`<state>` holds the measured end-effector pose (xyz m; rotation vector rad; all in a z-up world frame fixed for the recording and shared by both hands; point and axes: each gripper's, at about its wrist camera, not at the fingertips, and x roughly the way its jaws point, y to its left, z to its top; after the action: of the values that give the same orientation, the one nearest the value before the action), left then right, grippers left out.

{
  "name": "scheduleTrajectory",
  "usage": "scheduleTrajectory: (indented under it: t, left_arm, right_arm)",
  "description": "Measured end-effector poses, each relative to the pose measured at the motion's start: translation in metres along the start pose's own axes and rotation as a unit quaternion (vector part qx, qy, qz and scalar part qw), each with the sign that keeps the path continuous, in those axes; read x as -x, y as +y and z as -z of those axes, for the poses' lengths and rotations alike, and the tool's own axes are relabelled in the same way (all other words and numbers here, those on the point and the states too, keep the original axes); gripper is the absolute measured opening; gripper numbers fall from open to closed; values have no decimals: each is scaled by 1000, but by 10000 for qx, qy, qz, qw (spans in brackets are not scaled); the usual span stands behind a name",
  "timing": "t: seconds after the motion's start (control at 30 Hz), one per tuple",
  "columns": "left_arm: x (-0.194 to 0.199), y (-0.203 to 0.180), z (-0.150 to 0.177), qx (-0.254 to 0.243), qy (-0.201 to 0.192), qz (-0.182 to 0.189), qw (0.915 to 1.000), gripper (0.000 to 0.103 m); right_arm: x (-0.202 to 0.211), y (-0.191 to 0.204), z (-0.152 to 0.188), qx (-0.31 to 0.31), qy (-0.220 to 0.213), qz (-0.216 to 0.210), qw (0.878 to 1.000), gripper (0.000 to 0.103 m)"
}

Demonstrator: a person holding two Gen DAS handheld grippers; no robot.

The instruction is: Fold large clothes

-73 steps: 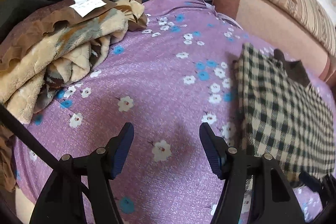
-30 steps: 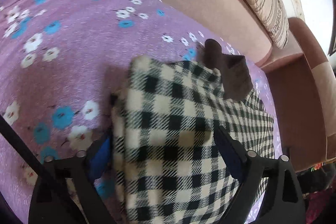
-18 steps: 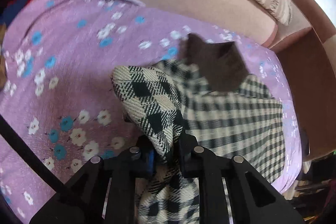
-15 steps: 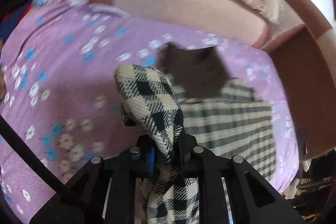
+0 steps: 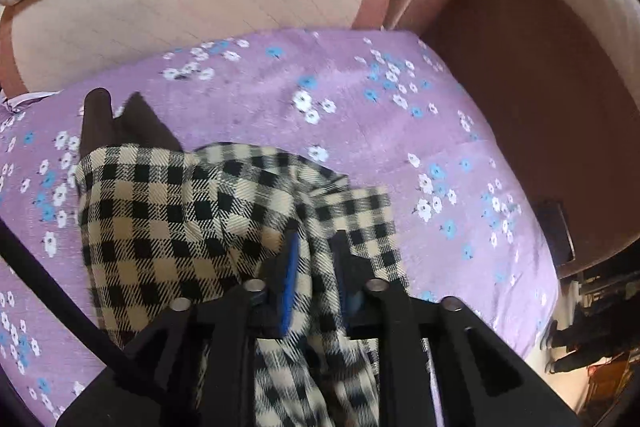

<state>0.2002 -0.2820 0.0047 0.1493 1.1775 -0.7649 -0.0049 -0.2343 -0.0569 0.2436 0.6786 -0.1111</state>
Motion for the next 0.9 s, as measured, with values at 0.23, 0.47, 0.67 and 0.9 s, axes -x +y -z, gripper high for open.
scheduleTrajectory:
  t: [0.23, 0.47, 0.67, 0.9]
  left_arm:
    - [53, 21, 10, 231, -663, -180, 9974, 47]
    - [105, 77, 80, 529, -1190, -779, 9884, 58]
    - [92, 79, 132, 371, -1030, -1008, 9889, 58]
    - [79, 70, 141, 276, -1075, -1135, 9873, 58]
  right_arm:
    - [8, -64, -11, -1196, 225, -1047, 9870, 29]
    - [36, -115, -48, -1833, -674, -1004, 9756, 60]
    - [-72, -91, -89, -1467, 645, -1430, 9767, 61]
    - [-116, -74, -88, -1345, 752, -2074, 9660, 13]
